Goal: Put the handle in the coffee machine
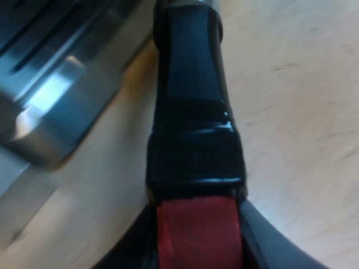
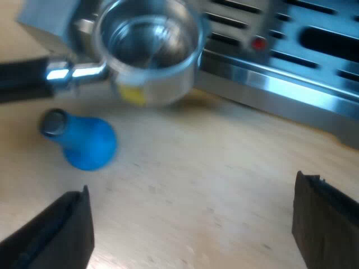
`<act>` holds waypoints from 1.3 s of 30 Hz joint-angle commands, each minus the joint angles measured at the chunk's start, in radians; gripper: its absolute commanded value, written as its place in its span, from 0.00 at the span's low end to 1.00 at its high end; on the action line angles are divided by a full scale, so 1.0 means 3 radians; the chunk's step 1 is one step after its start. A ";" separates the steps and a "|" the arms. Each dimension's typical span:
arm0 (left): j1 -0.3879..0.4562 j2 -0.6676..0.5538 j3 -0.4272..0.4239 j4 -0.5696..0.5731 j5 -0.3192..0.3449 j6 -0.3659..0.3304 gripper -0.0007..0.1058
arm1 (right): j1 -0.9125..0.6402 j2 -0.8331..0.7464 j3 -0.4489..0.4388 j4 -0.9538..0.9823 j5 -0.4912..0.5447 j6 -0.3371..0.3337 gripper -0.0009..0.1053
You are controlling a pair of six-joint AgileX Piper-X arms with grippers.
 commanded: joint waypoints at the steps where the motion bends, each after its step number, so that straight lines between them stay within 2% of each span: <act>1: 0.0100 0.0011 -0.0085 0.0100 0.0187 0.0206 0.02 | 0.0079 0.0020 0.0207 -0.0576 0.0082 -0.0041 0.71; 4: 0.0108 0.0036 -0.0138 0.0141 0.0209 0.0271 0.02 | 0.0091 0.0035 0.0301 -0.0805 0.0096 -0.0041 0.70; 13: 0.0108 0.0325 -0.0338 0.0041 0.0274 0.0271 0.02 | 0.0091 0.0079 0.0311 -0.0994 0.0170 0.0027 0.70; 17: 0.0108 0.0503 -0.0422 -0.0033 0.0283 0.0271 0.02 | 0.0101 0.0163 0.0317 -0.1200 0.0217 -0.0068 0.70; 20: 0.0108 0.0649 -0.0516 -0.0042 0.0389 0.0271 0.02 | 0.0177 0.0246 0.0387 -0.1609 0.0483 -0.0068 0.70; 24: 0.0108 0.0787 -0.0654 -0.0076 0.0411 0.0271 0.02 | 0.0416 0.0357 0.0616 -0.2275 0.1240 -0.0059 0.69; 27: 0.0108 0.0886 -0.0718 -0.0093 0.0411 0.0312 0.02 | 0.0579 0.0474 0.0723 -0.2643 0.1664 -0.0235 0.66; 32: 0.0108 0.0978 -0.0787 -0.0110 0.0411 0.0348 0.02 | 0.0637 0.0759 0.0757 -0.3239 0.1776 -0.0532 0.65; 36: 0.0108 0.1030 -0.0785 -0.0194 0.0462 0.0327 0.02 | 0.0637 0.1042 0.0757 -0.3854 0.2015 -0.0869 0.65; 39: 0.0108 0.1069 -0.0793 -0.0216 0.0462 0.0320 0.02 | 0.0629 0.1196 0.0757 -0.4229 0.2119 -0.0905 0.65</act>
